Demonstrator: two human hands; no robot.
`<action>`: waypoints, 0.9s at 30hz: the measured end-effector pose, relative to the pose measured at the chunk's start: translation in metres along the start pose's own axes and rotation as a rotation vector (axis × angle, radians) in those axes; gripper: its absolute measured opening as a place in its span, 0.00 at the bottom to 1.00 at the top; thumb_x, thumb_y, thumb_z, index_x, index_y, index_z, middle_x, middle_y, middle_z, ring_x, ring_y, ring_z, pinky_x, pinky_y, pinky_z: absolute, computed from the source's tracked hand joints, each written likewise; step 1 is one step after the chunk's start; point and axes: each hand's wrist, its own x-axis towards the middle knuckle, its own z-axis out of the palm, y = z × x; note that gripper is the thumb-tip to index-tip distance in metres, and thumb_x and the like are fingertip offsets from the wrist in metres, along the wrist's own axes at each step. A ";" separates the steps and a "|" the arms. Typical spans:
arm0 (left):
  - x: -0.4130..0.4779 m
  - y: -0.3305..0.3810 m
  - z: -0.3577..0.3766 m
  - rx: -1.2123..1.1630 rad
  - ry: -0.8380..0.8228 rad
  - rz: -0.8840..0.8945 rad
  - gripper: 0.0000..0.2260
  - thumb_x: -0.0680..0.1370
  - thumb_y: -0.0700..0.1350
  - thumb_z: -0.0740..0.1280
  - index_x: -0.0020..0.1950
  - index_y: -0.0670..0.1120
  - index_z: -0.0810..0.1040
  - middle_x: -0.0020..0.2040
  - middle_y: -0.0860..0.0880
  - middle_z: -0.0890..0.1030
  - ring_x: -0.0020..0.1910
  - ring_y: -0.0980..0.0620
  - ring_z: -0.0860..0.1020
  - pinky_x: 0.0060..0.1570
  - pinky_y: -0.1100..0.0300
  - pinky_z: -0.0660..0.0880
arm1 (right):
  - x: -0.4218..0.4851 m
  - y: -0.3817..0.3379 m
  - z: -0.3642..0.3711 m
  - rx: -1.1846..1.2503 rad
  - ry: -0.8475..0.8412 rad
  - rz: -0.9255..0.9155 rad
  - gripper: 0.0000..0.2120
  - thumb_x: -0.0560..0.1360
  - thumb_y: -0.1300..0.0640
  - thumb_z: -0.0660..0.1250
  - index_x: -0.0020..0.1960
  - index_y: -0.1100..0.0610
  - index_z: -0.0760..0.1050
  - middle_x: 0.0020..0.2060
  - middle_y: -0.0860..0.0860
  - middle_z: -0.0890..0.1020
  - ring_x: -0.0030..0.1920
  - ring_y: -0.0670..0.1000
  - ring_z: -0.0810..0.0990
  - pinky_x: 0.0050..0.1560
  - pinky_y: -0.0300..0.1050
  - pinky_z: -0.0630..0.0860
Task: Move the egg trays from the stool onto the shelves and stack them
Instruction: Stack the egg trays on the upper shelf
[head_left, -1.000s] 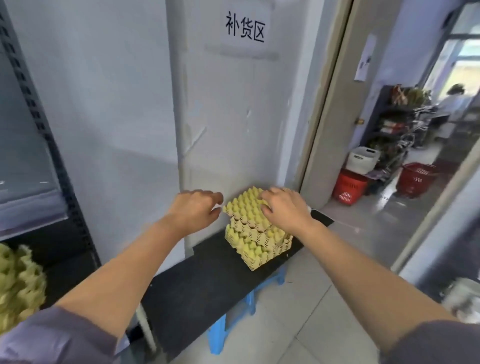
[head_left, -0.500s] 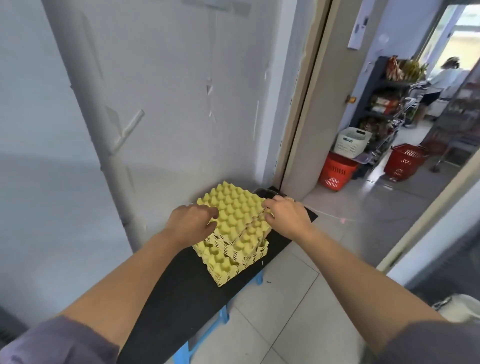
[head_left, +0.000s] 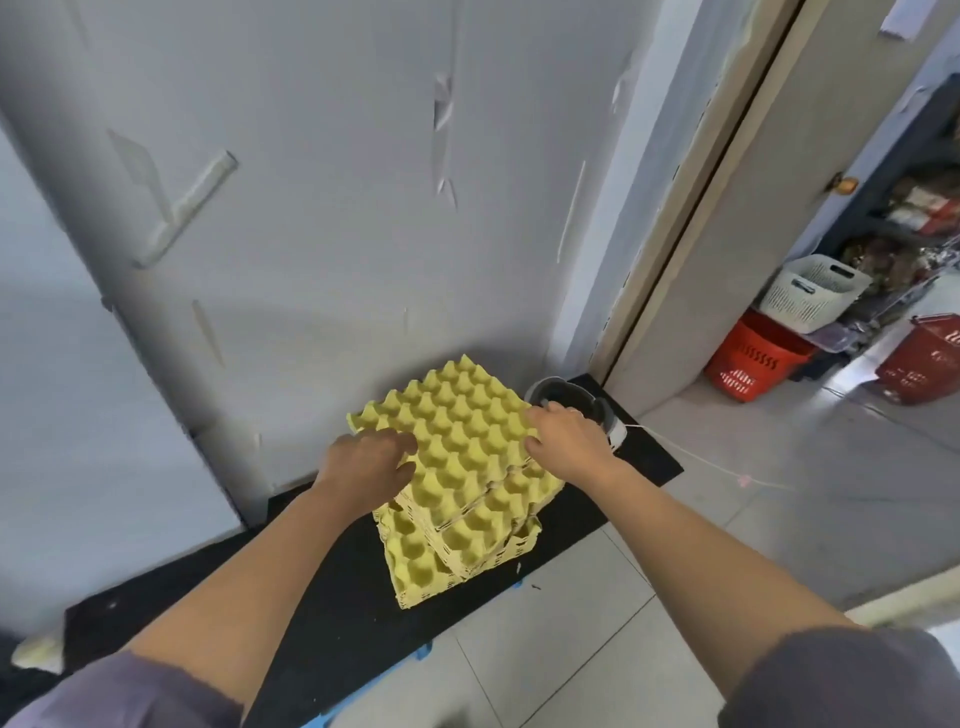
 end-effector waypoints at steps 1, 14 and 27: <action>0.013 0.001 0.007 -0.018 -0.005 -0.015 0.14 0.80 0.52 0.57 0.65 0.54 0.71 0.61 0.54 0.76 0.59 0.51 0.75 0.56 0.56 0.72 | 0.014 0.005 0.005 0.003 -0.013 -0.001 0.20 0.79 0.51 0.57 0.69 0.55 0.68 0.63 0.56 0.73 0.62 0.60 0.73 0.55 0.56 0.74; 0.097 0.008 0.106 -0.123 -0.211 -0.345 0.23 0.79 0.52 0.58 0.74 0.51 0.60 0.71 0.49 0.65 0.69 0.47 0.65 0.61 0.52 0.68 | 0.132 0.069 0.083 0.042 -0.214 0.022 0.19 0.79 0.51 0.58 0.67 0.59 0.67 0.61 0.58 0.71 0.61 0.61 0.71 0.57 0.55 0.72; 0.112 0.017 0.174 -0.789 -0.021 -1.107 0.13 0.76 0.38 0.60 0.59 0.36 0.72 0.59 0.37 0.73 0.48 0.41 0.74 0.43 0.51 0.71 | 0.191 0.106 0.142 0.324 -0.237 0.258 0.15 0.79 0.52 0.60 0.58 0.63 0.72 0.56 0.60 0.75 0.53 0.61 0.77 0.49 0.51 0.73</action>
